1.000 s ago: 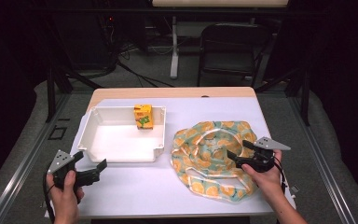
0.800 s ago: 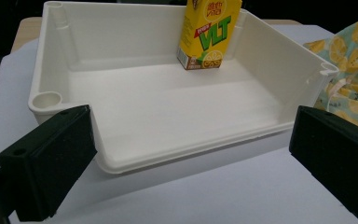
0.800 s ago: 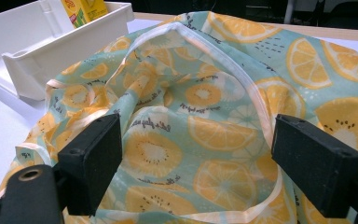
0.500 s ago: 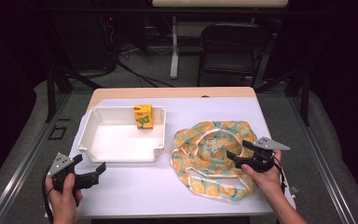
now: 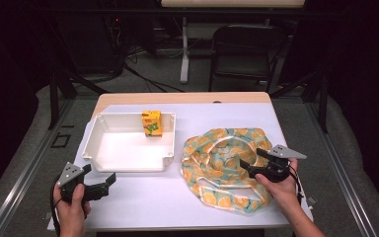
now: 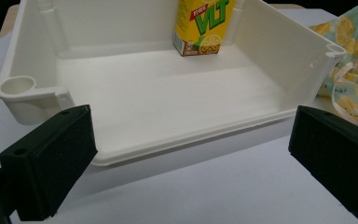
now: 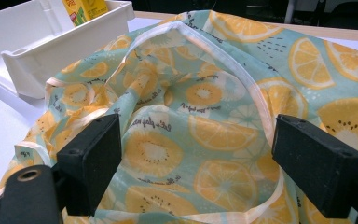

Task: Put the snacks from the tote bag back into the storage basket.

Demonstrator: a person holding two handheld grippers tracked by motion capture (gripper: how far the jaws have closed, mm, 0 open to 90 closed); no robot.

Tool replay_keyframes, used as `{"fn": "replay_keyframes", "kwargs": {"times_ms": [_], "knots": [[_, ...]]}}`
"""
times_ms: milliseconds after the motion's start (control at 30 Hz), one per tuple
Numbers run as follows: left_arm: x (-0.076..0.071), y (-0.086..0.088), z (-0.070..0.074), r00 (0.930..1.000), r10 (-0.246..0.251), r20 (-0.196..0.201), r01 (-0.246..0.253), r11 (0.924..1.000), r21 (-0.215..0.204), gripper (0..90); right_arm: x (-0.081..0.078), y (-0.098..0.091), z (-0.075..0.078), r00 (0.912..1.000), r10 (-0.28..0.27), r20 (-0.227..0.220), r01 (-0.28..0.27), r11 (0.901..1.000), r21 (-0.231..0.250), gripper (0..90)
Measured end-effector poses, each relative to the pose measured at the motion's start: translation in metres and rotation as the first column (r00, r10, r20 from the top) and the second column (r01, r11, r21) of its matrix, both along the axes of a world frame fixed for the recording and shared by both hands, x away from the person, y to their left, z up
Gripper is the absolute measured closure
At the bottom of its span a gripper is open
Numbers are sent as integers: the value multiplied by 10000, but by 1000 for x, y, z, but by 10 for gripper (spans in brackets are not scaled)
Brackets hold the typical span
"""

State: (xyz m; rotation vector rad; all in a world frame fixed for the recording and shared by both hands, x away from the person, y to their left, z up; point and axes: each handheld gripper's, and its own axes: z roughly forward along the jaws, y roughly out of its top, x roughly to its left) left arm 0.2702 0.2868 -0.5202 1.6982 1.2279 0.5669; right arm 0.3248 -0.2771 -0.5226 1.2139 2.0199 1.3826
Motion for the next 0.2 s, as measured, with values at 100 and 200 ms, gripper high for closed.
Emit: {"fn": "replay_keyframes", "kwargs": {"times_ms": [100,200], "knots": [[0,0,0,10000,14,-27,-14,10000,31,7,0,0,0,10000,-9,30,9,10000,18,153],[0,0,1,10000,31,7,-31,10000,44,8,0,1,0,10000,-18,17,18,10000,13,152]]}}
